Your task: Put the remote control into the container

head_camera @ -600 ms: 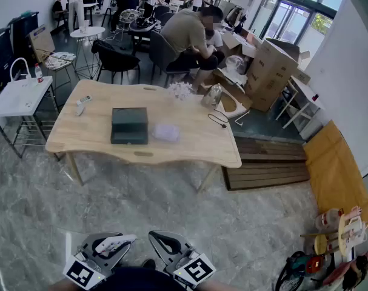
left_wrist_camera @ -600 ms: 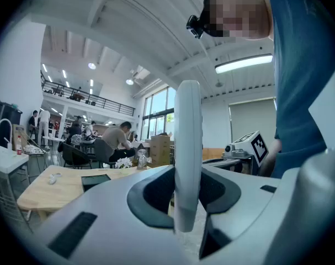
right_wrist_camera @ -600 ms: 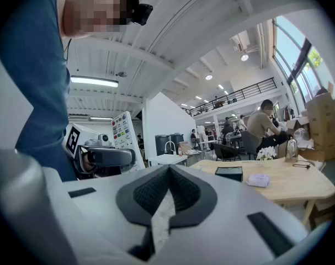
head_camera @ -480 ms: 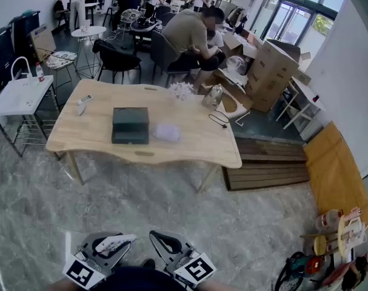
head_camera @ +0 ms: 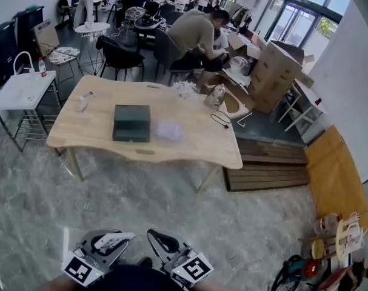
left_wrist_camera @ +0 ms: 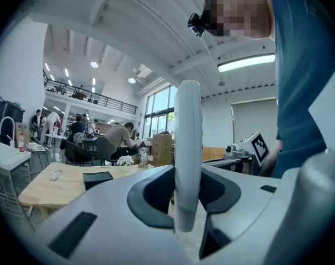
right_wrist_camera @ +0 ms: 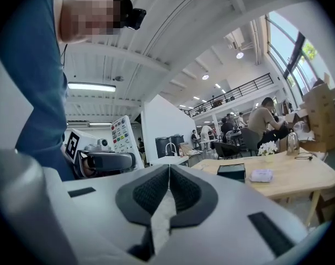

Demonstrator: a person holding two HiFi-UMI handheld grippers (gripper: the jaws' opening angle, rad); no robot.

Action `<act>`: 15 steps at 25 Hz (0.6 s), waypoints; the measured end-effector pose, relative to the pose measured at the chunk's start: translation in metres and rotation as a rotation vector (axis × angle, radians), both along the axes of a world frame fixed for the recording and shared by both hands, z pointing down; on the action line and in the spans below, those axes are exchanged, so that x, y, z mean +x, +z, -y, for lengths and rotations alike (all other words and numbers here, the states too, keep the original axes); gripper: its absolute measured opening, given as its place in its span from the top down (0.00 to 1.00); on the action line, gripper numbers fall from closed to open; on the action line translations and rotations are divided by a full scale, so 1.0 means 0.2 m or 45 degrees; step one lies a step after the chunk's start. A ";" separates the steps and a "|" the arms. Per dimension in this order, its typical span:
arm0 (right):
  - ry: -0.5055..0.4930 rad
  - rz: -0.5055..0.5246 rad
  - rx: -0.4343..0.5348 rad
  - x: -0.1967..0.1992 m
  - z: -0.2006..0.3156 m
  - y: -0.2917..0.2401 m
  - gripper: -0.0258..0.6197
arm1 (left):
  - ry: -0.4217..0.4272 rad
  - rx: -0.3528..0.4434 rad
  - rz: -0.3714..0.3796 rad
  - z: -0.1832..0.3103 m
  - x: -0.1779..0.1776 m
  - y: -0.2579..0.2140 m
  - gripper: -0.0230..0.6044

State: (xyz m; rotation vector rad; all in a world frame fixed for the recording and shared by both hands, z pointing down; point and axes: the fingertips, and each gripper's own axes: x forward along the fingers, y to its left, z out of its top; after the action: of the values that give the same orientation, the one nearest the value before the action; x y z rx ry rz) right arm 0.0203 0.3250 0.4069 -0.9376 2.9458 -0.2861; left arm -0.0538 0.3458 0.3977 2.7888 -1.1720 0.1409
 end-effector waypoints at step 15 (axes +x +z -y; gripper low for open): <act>-0.017 0.003 -0.093 0.18 0.18 0.15 0.93 | -0.063 -0.013 0.001 0.16 0.15 0.08 0.59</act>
State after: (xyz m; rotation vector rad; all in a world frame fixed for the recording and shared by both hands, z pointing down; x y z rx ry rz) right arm 0.0564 0.2887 0.4368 -0.9246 2.9591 -0.3982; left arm -0.0247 0.3136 0.4134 2.7486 -1.2352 0.1433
